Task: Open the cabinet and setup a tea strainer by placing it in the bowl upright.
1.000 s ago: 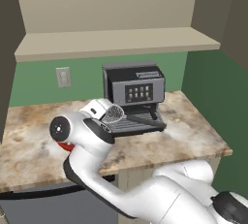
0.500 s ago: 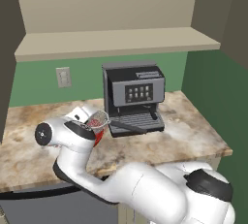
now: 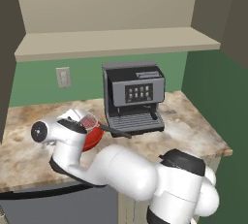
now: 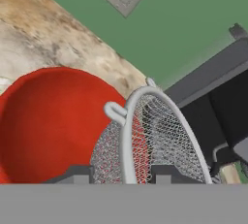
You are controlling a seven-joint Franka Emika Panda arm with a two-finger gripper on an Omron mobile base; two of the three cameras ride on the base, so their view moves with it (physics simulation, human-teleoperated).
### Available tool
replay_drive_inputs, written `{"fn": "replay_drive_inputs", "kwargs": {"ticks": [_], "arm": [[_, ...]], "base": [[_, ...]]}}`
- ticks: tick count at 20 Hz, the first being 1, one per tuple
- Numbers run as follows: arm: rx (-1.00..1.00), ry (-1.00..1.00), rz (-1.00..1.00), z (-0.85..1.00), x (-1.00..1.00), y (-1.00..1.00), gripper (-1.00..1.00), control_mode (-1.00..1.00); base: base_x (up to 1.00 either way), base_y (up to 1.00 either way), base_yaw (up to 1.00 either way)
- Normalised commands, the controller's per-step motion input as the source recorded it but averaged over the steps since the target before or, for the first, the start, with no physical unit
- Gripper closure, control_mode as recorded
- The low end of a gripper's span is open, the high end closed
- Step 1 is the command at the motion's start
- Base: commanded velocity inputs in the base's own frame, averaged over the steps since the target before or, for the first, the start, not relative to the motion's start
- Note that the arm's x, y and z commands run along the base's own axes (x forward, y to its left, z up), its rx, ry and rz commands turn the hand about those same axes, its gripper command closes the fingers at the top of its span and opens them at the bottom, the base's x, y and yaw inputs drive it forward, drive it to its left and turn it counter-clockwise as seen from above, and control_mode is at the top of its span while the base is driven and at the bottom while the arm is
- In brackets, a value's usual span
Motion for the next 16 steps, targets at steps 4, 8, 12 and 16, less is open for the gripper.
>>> {"fn": "replay_drive_inputs", "kwargs": {"ticks": [4,8,12,16], "arm": [[0.01,0.0,0.0,-0.45,0.19,0.18,1.0,-1.0],[0.01,0.01,0.0,-0.39,0.26,0.07,1.0,-1.0],[0.03,0.0,0.0,-0.29,0.28,0.0,1.0,-1.0],[0.01,0.0,0.0,-0.21,0.29,-0.01,1.0,-1.0]], "base": [[0.0,0.0,0.0],[0.0,0.0,0.0],[0.0,0.0,0.0],[0.0,0.0,0.0]]}}
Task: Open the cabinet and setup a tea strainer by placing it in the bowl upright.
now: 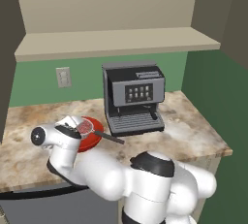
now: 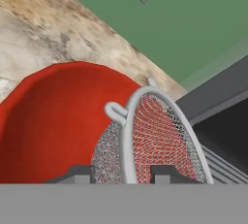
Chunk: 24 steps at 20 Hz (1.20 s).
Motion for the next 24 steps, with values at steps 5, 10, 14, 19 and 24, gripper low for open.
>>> {"fn": "replay_drive_inputs", "kwargs": {"ticks": [5,10,14,19,24], "arm": [[0.0,0.0,0.0,-0.22,0.31,0.0,1.0,-1.0],[0.0,0.0,0.0,-0.22,0.34,0.0,1.0,-1.0],[0.0,0.02,0.0,-0.23,0.37,0.0,1.0,-1.0],[0.0,0.02,0.0,-0.2,0.37,0.0,1.0,-1.0],[0.0,0.0,0.0,-0.15,0.19,0.0,1.0,-1.0]], "base": [[0.0,0.0,0.0],[0.0,0.0,0.0],[0.0,0.0,0.0],[0.0,0.0,0.0],[0.0,0.0,0.0]]}}
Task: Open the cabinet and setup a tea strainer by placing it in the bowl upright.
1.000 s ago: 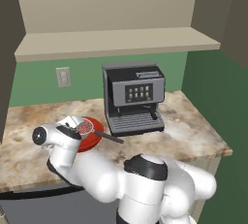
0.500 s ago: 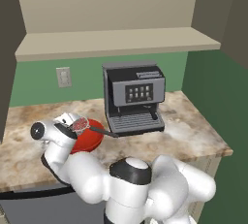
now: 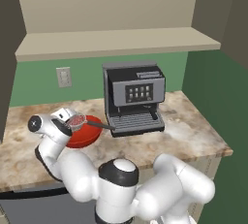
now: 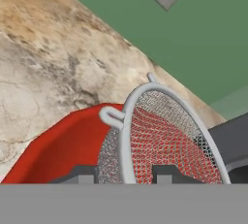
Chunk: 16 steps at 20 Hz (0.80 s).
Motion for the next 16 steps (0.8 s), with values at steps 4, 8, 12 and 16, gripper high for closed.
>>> {"fn": "replay_drive_inputs", "kwargs": {"ticks": [4,8,12,16], "arm": [[0.0,0.0,0.0,-0.08,0.0,0.0,1.0,-1.0],[0.0,0.0,0.0,-0.05,0.0,0.0,1.0,-1.0],[0.0,0.0,0.0,-0.06,0.0,0.0,1.0,-1.0],[0.0,0.0,0.0,-0.03,0.0,0.0,-1.0,-1.0]], "base": [[0.0,0.0,0.0],[0.0,0.0,0.0],[0.0,0.0,0.0],[0.0,0.0,0.0]]}}
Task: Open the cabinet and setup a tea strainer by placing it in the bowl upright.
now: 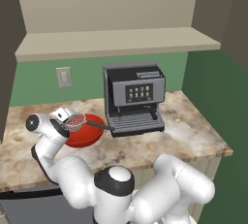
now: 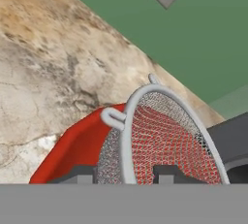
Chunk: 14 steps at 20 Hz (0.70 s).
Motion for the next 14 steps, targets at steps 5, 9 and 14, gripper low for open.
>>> {"fn": "replay_drive_inputs", "kwargs": {"ticks": [5,9,14], "arm": [[0.0,0.0,0.0,0.0,0.0,0.0,-1.0,-1.0],[0.0,0.0,0.0,0.0,0.0,-0.02,-1.0,-1.0],[0.0,0.0,0.0,0.0,0.0,-0.01,-1.0,-1.0]], "base": [[0.0,0.0,0.0],[0.0,0.0,0.0],[0.0,0.0,0.0]]}}
